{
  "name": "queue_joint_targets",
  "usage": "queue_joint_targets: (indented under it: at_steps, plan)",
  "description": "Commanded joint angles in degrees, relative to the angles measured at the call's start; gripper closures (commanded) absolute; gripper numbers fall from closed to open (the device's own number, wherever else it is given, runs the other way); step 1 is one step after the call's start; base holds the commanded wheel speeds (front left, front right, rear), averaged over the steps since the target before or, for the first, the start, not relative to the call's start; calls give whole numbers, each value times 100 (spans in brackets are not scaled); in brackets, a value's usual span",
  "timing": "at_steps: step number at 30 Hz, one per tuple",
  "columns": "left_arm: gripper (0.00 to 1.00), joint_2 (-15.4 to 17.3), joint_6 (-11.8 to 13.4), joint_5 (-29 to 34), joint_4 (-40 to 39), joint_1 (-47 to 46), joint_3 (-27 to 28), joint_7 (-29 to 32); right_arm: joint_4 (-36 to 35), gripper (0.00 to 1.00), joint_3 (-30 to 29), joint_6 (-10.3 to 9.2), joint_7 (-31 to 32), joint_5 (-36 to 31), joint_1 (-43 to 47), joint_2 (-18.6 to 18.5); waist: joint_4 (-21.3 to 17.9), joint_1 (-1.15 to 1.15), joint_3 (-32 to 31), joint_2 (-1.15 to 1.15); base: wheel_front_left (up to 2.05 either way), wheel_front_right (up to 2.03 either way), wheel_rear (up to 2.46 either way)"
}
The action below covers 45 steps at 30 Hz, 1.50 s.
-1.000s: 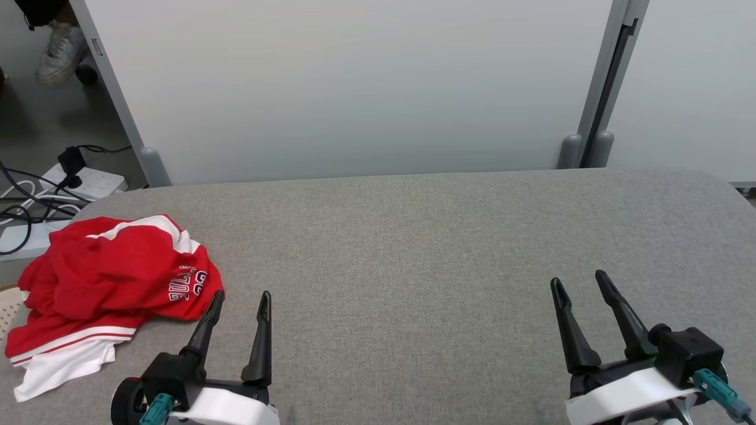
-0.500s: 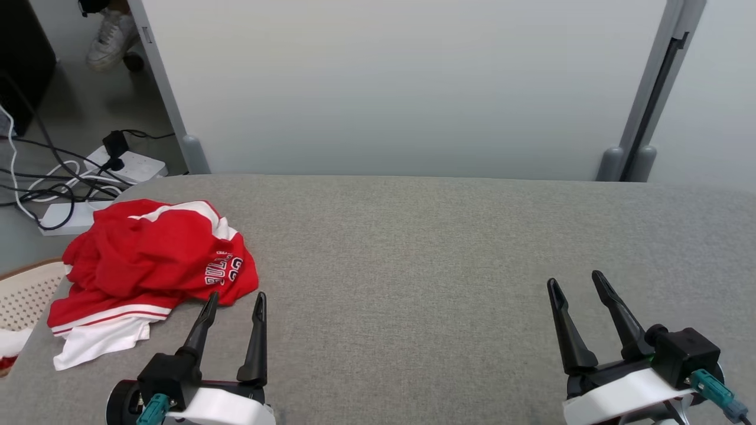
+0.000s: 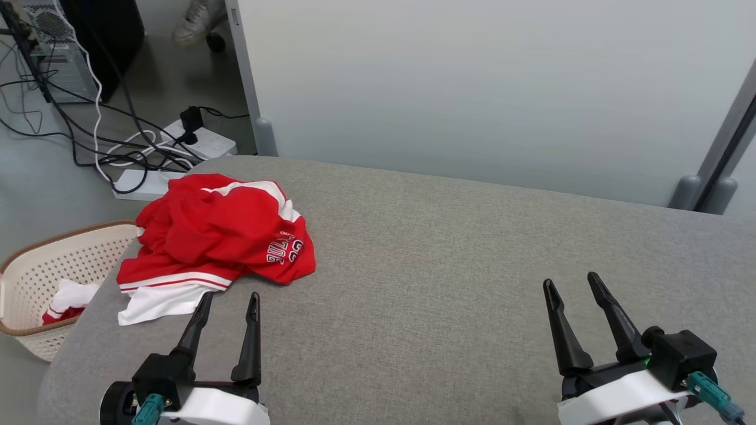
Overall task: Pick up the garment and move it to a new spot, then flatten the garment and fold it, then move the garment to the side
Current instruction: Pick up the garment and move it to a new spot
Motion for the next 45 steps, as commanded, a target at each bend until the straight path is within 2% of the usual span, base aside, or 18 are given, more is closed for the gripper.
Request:
queue_joint_targets:
  at_steps: [1,16,32,37,45]
  plan:
    - [0,25,76,48,-121,-304,228,-75,-188,0,119,26,-78,-23,-181,-8,117,0,-7,0,0,0,0]
    - [0,25,95,73,-132,-288,373,-75,-182,0,98,26,-78,-30,-152,38,541,0,-7,0,0,0,0]
    - [0,25,213,-73,-24,-469,435,-76,-174,0,128,26,-78,4,-161,-6,487,0,91,0,0,0,0]
    - [0,25,321,-199,256,-781,382,-76,-183,0,173,26,-78,-9,-215,-58,425,0,208,0,0,0,0]
    - [0,25,547,-416,1296,-1719,436,92,-175,0,254,26,-78,-4,-365,-215,203,0,479,0,0,0,0]
